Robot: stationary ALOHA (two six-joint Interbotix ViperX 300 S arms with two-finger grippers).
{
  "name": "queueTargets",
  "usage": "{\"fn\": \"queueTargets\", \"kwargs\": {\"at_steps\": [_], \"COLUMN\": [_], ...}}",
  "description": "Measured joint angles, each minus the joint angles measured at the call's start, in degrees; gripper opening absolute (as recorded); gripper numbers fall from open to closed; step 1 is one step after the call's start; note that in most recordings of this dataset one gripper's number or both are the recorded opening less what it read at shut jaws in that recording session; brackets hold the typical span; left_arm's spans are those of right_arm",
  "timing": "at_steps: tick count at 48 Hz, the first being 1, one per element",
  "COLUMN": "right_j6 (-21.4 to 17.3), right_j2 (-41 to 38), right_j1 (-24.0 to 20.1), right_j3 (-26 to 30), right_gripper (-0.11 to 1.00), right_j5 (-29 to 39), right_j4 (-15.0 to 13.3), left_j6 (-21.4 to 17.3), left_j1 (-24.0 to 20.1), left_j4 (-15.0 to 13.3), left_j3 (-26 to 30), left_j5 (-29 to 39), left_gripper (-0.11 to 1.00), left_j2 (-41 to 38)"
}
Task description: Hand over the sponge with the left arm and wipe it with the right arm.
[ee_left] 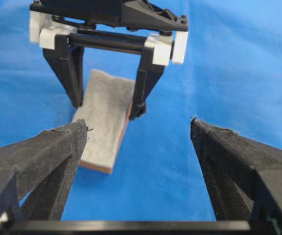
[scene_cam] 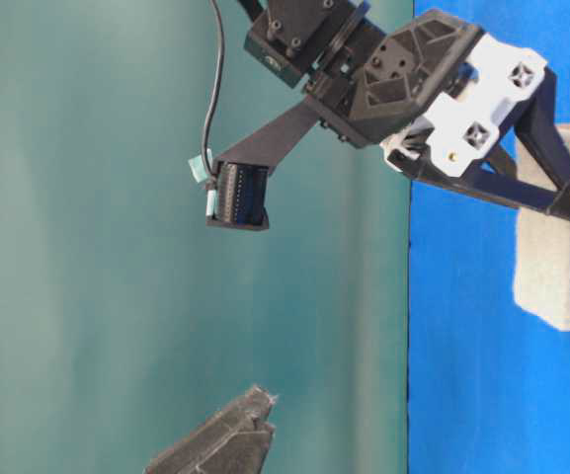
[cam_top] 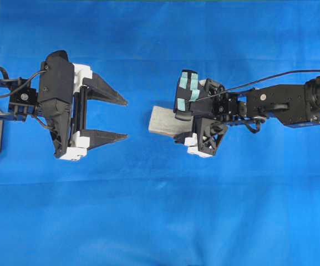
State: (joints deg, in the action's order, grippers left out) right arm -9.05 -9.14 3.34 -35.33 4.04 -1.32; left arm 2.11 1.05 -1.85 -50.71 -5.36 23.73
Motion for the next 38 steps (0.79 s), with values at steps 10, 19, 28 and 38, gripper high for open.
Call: {"fn": "queueTargets", "kwargs": {"at_steps": [10, 19, 28, 38], "right_j6": [0.0, 0.0, -0.1, -0.1], "right_j2": [2.4, 4.2, 5.7, 10.5], "right_j1": [-0.1, -0.1, -0.1, -0.2], "right_j3": [0.5, 0.8, 2.0, 3.2], "right_gripper": [0.76, 0.76, 0.76, 0.76], "right_j5": [2.1, 4.5, 7.5, 12.7], "right_j4": [-0.1, -0.1, -0.2, -1.3], "left_j6": [-0.2, -0.4, -0.4, -0.4], "left_j1": [0.0, 0.0, 0.0, 0.0], "left_j4": [0.0, 0.1, 0.0, 0.1], "left_j3": [0.1, 0.1, 0.1, 0.1], "left_j5": [-0.1, 0.1, 0.1, 0.1], "left_gripper": [0.82, 0.82, 0.82, 0.82], "left_j2": [0.0, 0.0, 0.0, 0.0]}}
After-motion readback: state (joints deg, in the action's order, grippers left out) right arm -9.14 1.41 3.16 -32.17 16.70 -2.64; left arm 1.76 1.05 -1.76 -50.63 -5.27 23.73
